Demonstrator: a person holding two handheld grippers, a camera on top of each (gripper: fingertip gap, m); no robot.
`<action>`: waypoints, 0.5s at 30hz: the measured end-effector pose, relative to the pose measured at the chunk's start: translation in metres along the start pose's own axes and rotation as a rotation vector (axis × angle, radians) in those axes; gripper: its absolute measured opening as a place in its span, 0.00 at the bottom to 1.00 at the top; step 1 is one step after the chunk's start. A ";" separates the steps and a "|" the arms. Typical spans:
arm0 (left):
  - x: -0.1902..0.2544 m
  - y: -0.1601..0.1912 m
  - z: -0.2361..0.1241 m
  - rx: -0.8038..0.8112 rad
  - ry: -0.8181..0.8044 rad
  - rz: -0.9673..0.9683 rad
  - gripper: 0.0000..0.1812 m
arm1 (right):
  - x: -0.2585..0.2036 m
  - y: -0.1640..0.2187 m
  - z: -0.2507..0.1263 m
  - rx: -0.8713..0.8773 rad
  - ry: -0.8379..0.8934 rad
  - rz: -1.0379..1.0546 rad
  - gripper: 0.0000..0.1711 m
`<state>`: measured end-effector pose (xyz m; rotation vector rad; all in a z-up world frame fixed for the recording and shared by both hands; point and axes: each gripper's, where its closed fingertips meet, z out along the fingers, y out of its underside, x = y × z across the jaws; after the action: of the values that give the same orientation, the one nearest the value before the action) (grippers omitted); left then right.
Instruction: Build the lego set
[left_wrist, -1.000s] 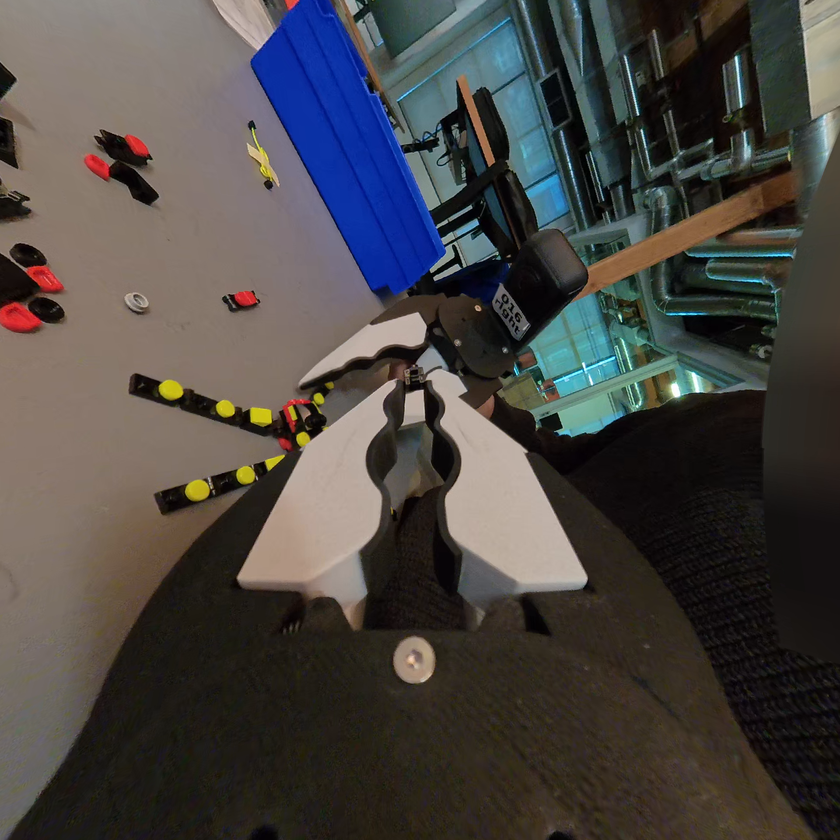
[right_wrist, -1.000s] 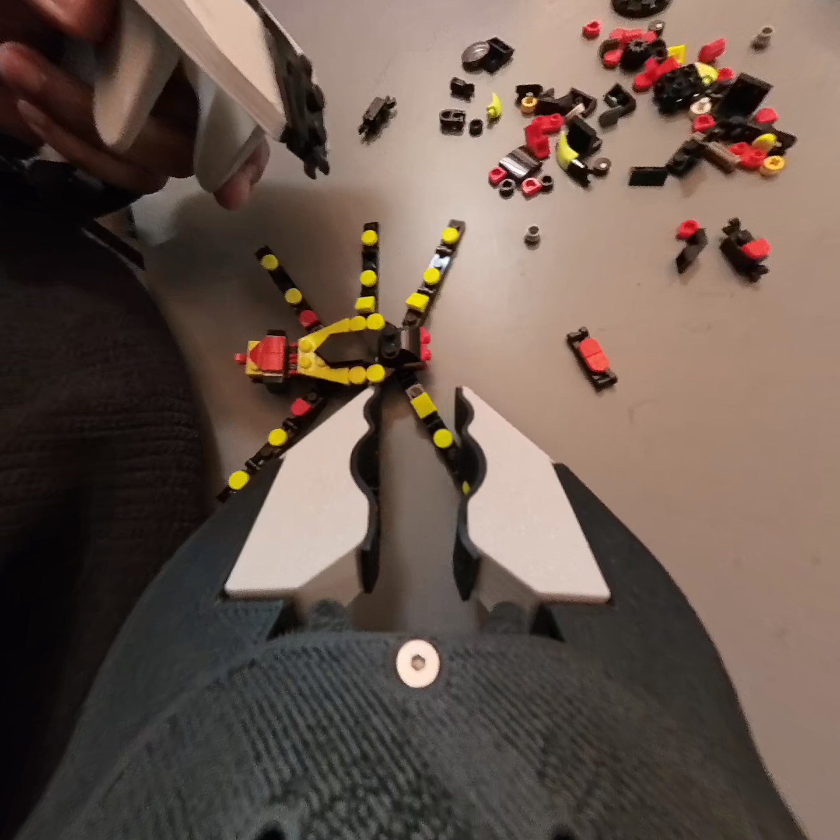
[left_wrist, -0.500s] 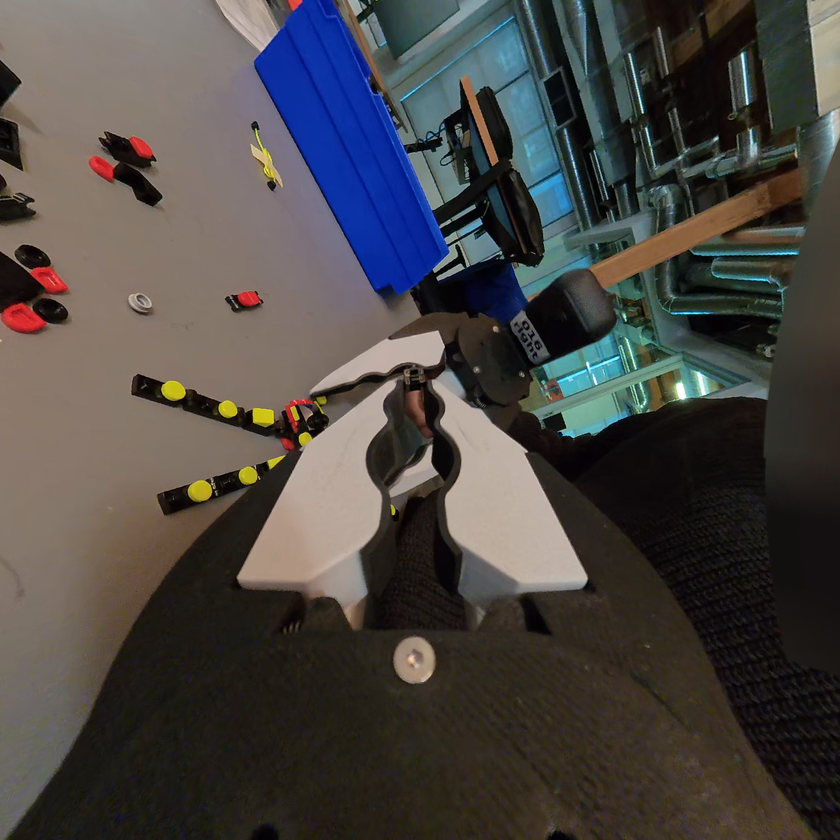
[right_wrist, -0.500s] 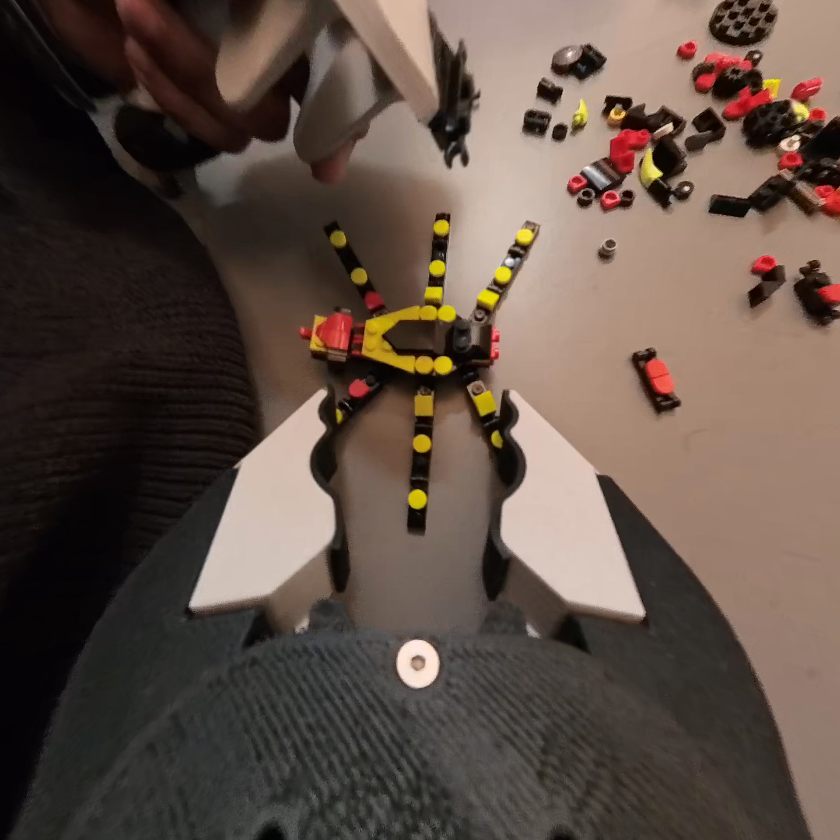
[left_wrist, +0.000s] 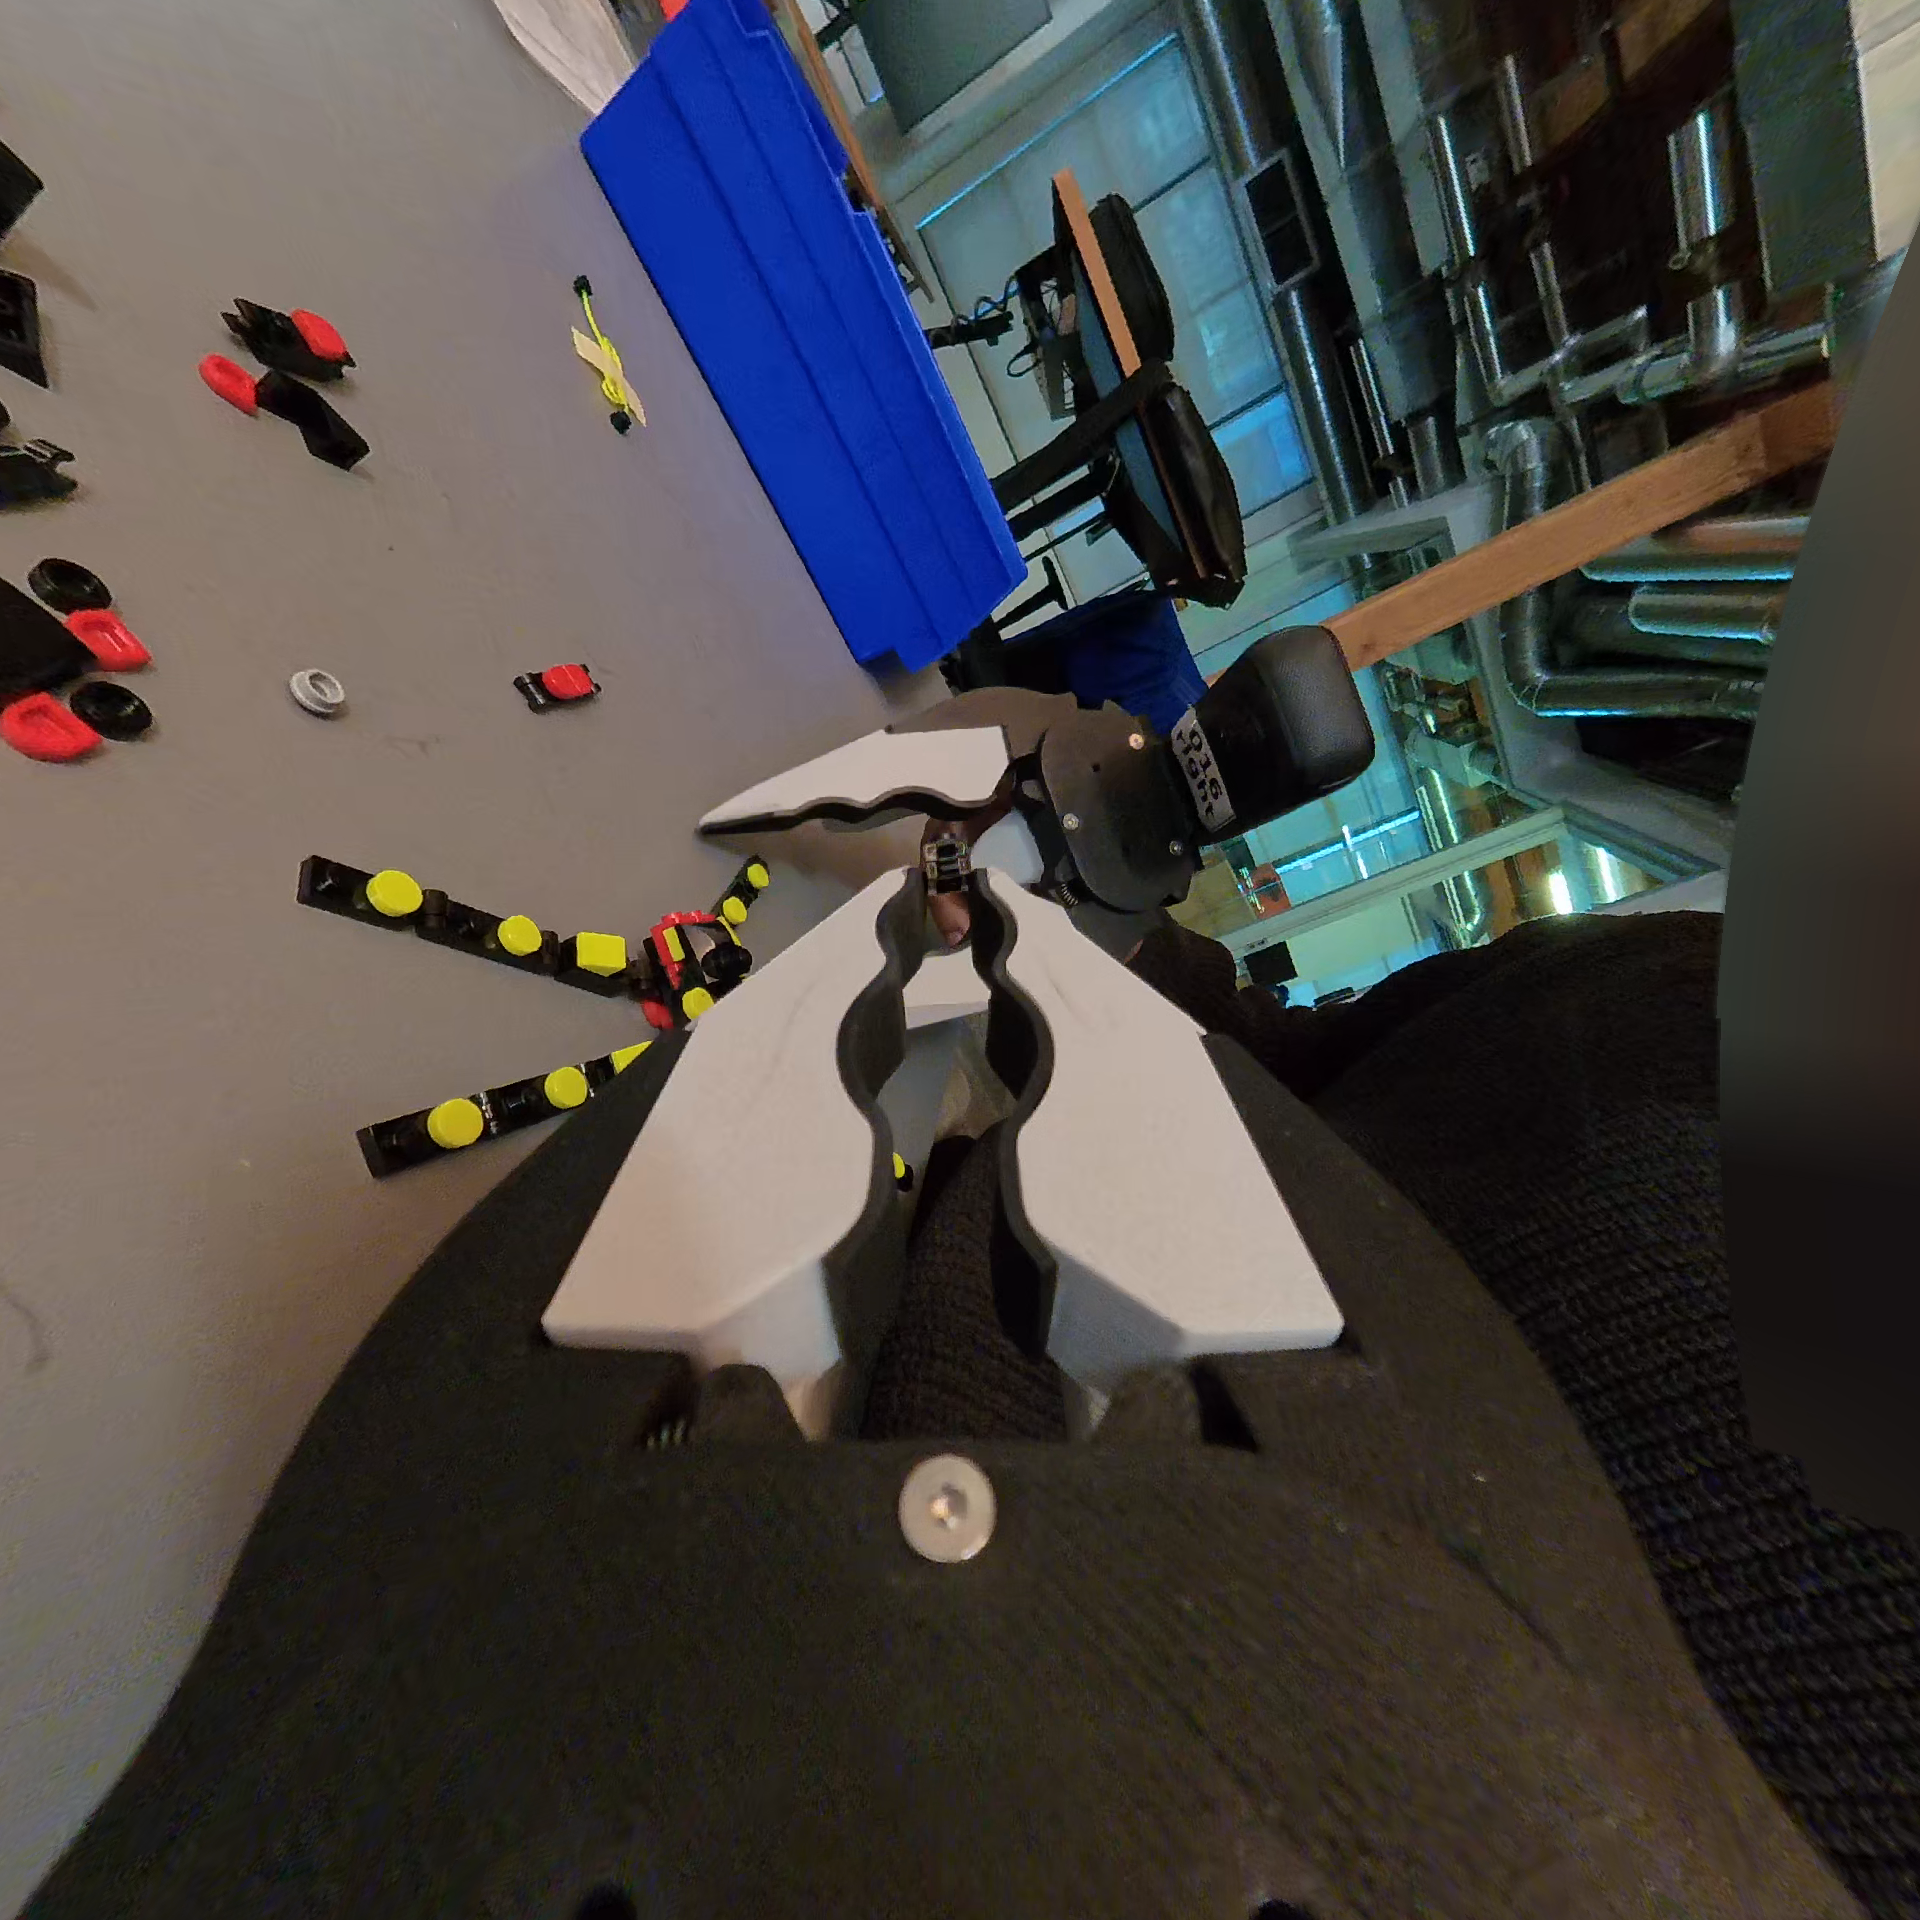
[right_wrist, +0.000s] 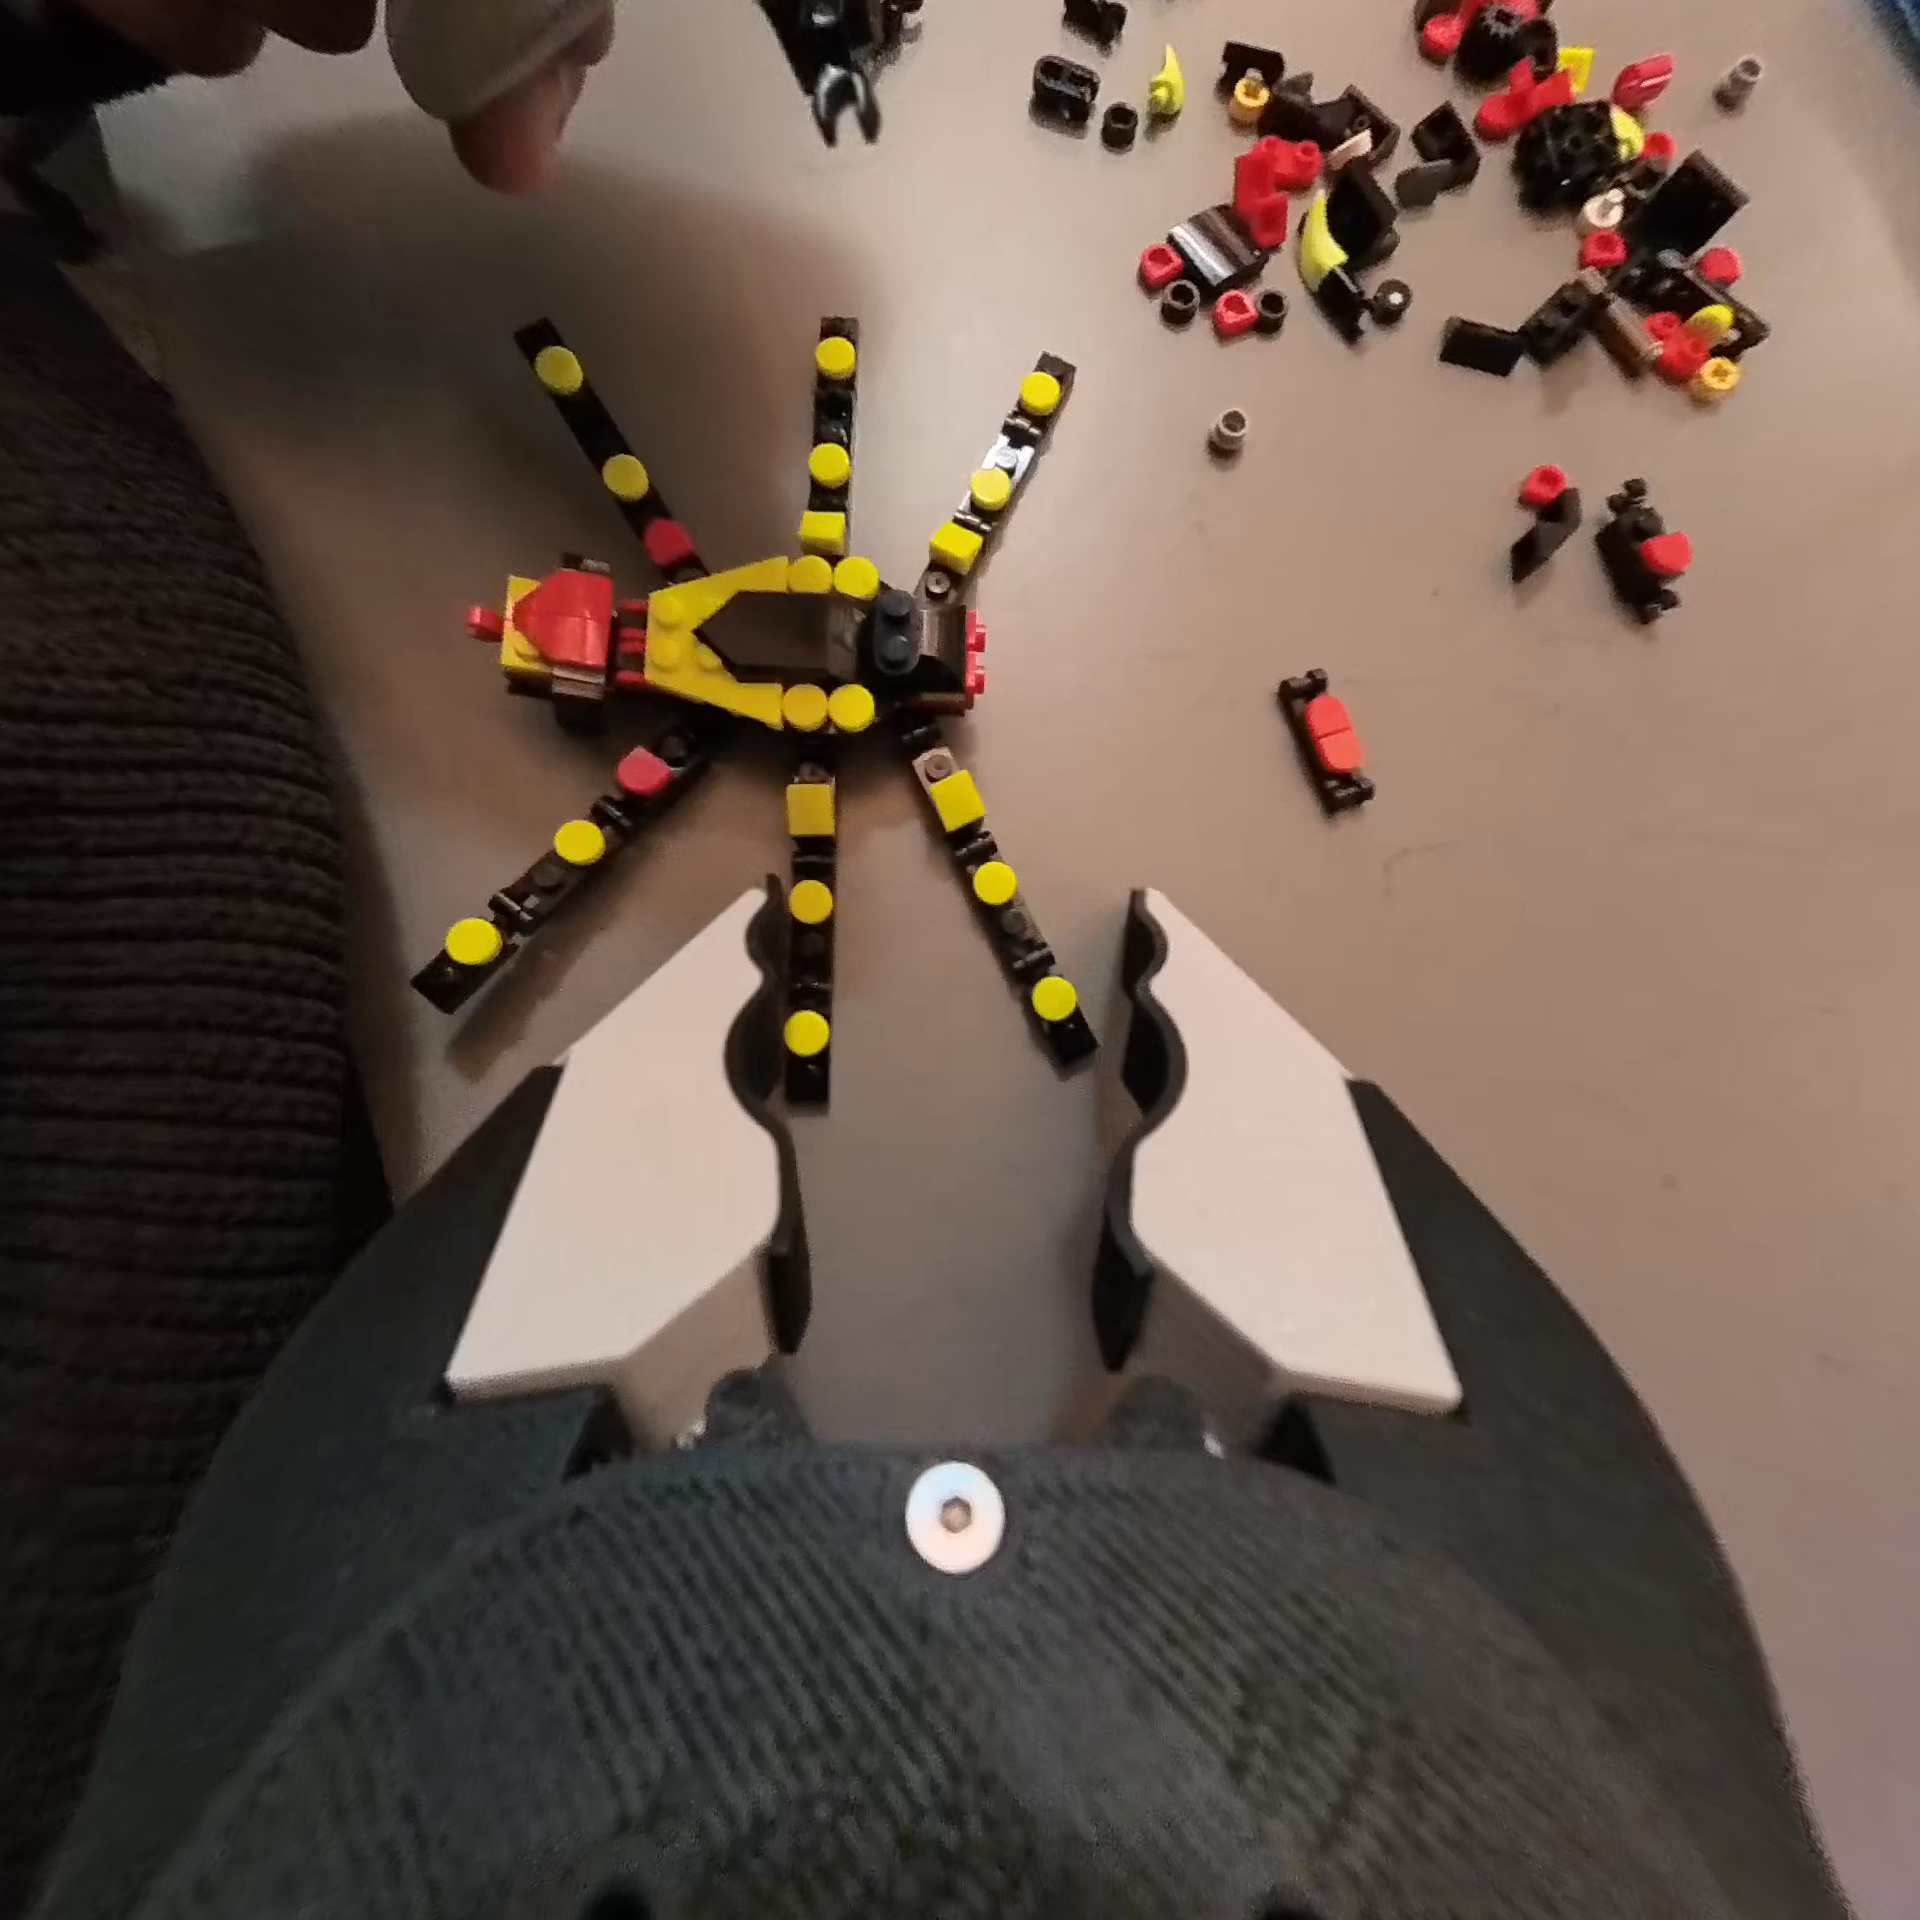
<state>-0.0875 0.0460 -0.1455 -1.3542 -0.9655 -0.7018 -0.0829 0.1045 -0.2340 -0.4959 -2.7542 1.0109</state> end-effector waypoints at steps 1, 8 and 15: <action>0.000 0.000 0.000 0.000 0.000 0.000 0.04 | 0.001 0.001 0.000 -0.001 0.004 0.005 0.38; -0.001 -0.001 -0.001 0.003 0.000 -0.005 0.04 | 0.025 0.008 -0.006 -0.014 0.087 0.071 0.40; 0.000 -0.001 -0.001 0.004 0.002 -0.007 0.04 | 0.023 -0.008 -0.015 0.087 0.053 0.094 0.38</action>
<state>-0.0885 0.0451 -0.1454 -1.3474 -0.9701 -0.7064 -0.1022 0.1166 -0.2164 -0.6337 -2.6494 1.1158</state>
